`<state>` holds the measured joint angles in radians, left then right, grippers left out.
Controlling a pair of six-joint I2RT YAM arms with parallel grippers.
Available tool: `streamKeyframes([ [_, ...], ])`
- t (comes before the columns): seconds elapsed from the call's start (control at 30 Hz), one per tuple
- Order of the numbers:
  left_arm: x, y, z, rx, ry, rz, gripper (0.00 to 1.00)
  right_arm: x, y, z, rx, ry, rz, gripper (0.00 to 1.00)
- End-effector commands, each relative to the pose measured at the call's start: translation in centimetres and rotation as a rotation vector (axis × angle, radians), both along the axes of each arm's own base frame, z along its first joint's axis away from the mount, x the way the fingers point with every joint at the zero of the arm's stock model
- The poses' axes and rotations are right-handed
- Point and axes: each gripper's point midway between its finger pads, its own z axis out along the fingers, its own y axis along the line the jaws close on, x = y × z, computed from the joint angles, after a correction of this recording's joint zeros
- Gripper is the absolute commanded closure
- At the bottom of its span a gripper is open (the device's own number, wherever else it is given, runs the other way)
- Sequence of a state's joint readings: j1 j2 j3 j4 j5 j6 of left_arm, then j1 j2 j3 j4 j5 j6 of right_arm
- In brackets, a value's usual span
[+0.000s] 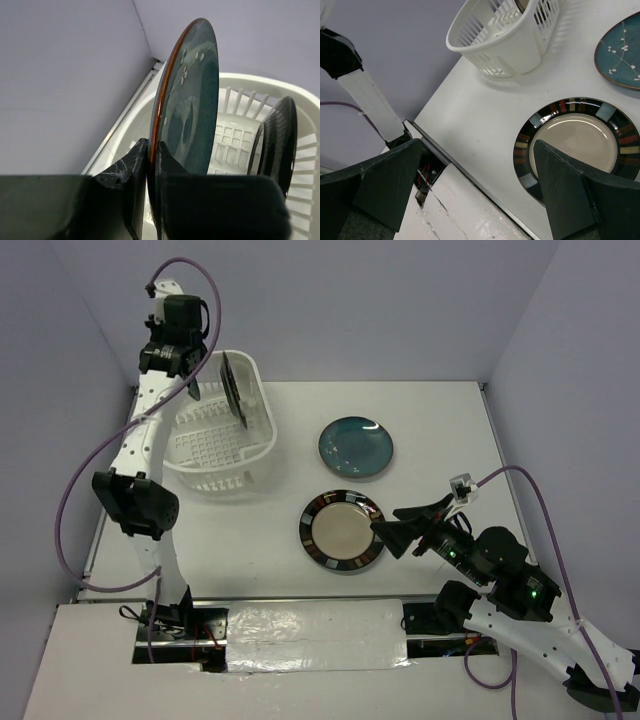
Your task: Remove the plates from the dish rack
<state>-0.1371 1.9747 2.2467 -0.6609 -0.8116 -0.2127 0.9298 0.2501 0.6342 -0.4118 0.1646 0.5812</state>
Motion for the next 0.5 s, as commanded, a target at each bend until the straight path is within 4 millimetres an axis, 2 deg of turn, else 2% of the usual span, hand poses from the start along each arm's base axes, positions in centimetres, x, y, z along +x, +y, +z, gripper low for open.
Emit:
streamKeyframes([
  [0.0,-6.0,0.7,15.2,-0.060,-0.419,0.003,1.00,0.1,-0.2,1.5,0.018,-0.035,-0.007,0.00],
  [0.07,-6.7,-0.1,16.3,-0.084,-0.445,-0.054,1.00,0.1,-0.1,1.4,0.013,-0.034,-0.007,0.00],
  [0.1,-7.7,-0.4,17.6,-0.097,-0.474,-0.081,1.00,0.1,-0.1,1.4,0.014,-0.033,-0.006,0.00],
  [0.17,-8.3,-1.6,18.4,-0.136,-0.493,-0.156,1.00,0.1,0.1,1.4,0.013,-0.032,0.000,0.00],
  [0.2,-8.6,-3.1,19.2,-0.171,-0.511,-0.252,1.00,0.0,0.1,1.4,0.014,-0.033,0.003,0.00],
  [0.3,-8.6,-6.3,19.5,-0.269,-0.537,-0.413,1.00,0.1,0.1,1.3,0.010,-0.030,0.002,0.00],
  [0.33,-8.1,-8.4,18.9,-0.328,-0.526,-0.507,1.00,0.2,0.1,1.3,0.008,-0.030,-0.003,0.00],
  [0.47,-7.5,-14.2,18.2,-0.449,-0.497,-0.742,1.00,0.2,0.0,1.4,0.010,-0.032,-0.007,0.00],
])
